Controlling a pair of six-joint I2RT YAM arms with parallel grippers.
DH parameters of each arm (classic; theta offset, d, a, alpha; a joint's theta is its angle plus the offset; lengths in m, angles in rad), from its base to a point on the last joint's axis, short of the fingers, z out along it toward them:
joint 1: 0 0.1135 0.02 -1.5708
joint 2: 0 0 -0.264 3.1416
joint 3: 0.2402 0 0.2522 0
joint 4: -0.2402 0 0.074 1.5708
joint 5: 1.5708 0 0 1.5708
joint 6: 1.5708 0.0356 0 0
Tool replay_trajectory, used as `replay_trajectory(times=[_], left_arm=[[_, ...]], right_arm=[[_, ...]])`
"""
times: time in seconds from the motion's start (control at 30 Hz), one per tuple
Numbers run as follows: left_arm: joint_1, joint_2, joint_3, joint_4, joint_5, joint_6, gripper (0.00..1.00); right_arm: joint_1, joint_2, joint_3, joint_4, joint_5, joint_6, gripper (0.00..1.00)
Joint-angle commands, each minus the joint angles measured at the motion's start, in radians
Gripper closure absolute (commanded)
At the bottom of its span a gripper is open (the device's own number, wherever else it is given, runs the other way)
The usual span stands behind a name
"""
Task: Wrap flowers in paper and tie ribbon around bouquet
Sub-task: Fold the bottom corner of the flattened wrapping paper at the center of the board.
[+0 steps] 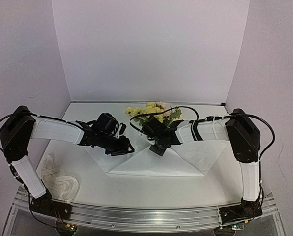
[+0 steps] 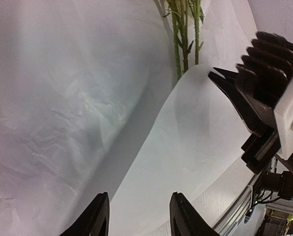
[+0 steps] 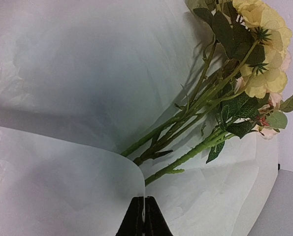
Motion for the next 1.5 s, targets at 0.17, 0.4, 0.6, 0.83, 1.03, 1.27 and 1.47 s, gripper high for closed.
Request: replay_trajectory(times=[0.17,0.4,0.6,0.83,1.03,1.27,1.47], left_arm=[[-0.044,0.023,0.022,0.0,0.094,0.058,0.59],[-0.069,0.027,-0.014,-0.019,0.109,0.059,0.61],[-0.075,0.012,-0.047,-0.024,0.114,0.061,0.61],[-0.092,0.004,-0.077,-0.023,0.132,0.068,0.63],[-0.105,-0.004,-0.092,-0.037,0.133,0.065,0.63],[-0.109,0.012,-0.11,-0.048,0.106,0.056,0.66],[-0.109,0.034,-0.122,-0.049,0.083,0.053,0.69]], right_arm=[[-0.01,-0.001,0.032,0.01,0.001,0.041,1.0],[-0.017,0.031,0.073,0.004,0.017,0.038,1.0],[-0.022,0.061,0.114,-0.015,0.023,0.035,1.0],[-0.025,0.071,0.124,-0.025,0.05,0.029,1.0],[-0.025,0.079,0.129,-0.027,0.069,0.037,1.0],[-0.025,0.087,0.141,-0.03,0.074,0.041,1.0],[-0.025,0.073,0.135,-0.039,0.074,0.065,0.94]])
